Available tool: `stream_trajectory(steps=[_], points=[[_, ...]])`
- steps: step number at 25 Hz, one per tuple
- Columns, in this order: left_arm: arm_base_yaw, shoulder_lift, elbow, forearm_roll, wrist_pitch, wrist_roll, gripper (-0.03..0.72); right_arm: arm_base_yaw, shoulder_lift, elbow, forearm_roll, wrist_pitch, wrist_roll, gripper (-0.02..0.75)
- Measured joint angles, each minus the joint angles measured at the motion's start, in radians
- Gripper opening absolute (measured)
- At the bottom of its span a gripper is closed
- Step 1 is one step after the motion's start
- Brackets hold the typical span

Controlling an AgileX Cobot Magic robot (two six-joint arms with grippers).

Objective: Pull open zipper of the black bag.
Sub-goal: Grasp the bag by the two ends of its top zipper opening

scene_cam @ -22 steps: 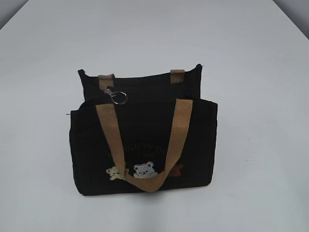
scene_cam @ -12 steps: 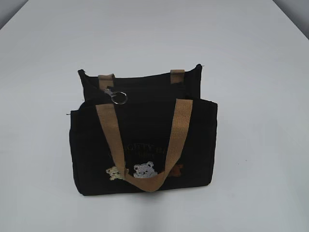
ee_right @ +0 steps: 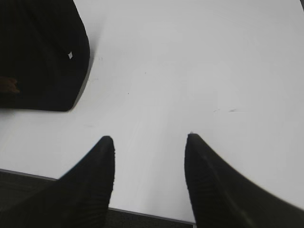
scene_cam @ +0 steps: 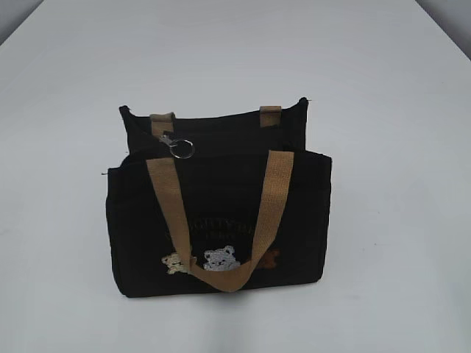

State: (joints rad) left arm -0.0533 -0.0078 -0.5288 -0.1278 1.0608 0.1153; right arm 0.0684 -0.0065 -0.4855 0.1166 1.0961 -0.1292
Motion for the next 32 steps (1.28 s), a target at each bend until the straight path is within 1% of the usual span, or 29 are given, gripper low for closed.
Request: stream_trajectory(steps=[6, 10, 13, 16, 17, 19, 21, 22, 24, 26, 29, 32], points=[[0.0, 0.0, 0.0, -0.003, 0.0, 0.0, 0.24, 0.0, 0.0, 0.0, 0.0, 0.0, 0.0, 0.379], [0.0, 0.0, 0.0, -0.057, -0.002, 0.0, 0.239, 0.0, 0.0, 0.0, 0.0, 0.0, 0.0, 0.379], [0.0, 0.036, 0.0, -0.163, -0.029, 0.0, 0.239, 0.0, 0.0, 0.0, 0.0, -0.001, 0.0, 0.379], [0.0, 0.123, -0.001, -0.303, -0.087, 0.0, 0.239, 0.0, 0.042, -0.001, 0.0, -0.003, -0.003, 0.379], [0.0, 0.159, -0.001, -0.365, -0.119, 0.005, 0.239, 0.0, 0.075, -0.003, 0.0, -0.007, -0.008, 0.379], [0.0, 0.262, -0.001, -0.487, -0.175, 0.066, 0.239, 0.0, 0.151, -0.013, 0.0, -0.045, -0.037, 0.379], [0.0, 0.375, -0.004, -0.616, -0.209, 0.162, 0.247, 0.0, 0.238, -0.018, 0.0, -0.127, -0.068, 0.379], [0.0, 0.44, -0.009, -0.668, -0.219, 0.21, 0.253, 0.0, 0.274, -0.018, 0.001, -0.179, -0.08, 0.379], [0.0, 0.574, -0.027, -0.744, -0.231, 0.261, 0.263, 0.014, 0.35, -0.02, 0.018, -0.27, -0.088, 0.379], [0.0, 0.694, -0.057, -0.799, -0.236, 0.294, 0.267, 0.037, 0.424, -0.034, 0.055, -0.332, -0.094, 0.379], [-0.009, 0.89, -0.115, -0.863, -0.24, 0.355, 0.272, 0.078, 0.567, -0.076, 0.133, -0.363, -0.13, 0.379], [-0.038, 1.035, -0.18, -0.878, -0.242, 0.379, 0.316, 0.122, 0.732, -0.137, 0.203, -0.368, -0.204, 0.379]])
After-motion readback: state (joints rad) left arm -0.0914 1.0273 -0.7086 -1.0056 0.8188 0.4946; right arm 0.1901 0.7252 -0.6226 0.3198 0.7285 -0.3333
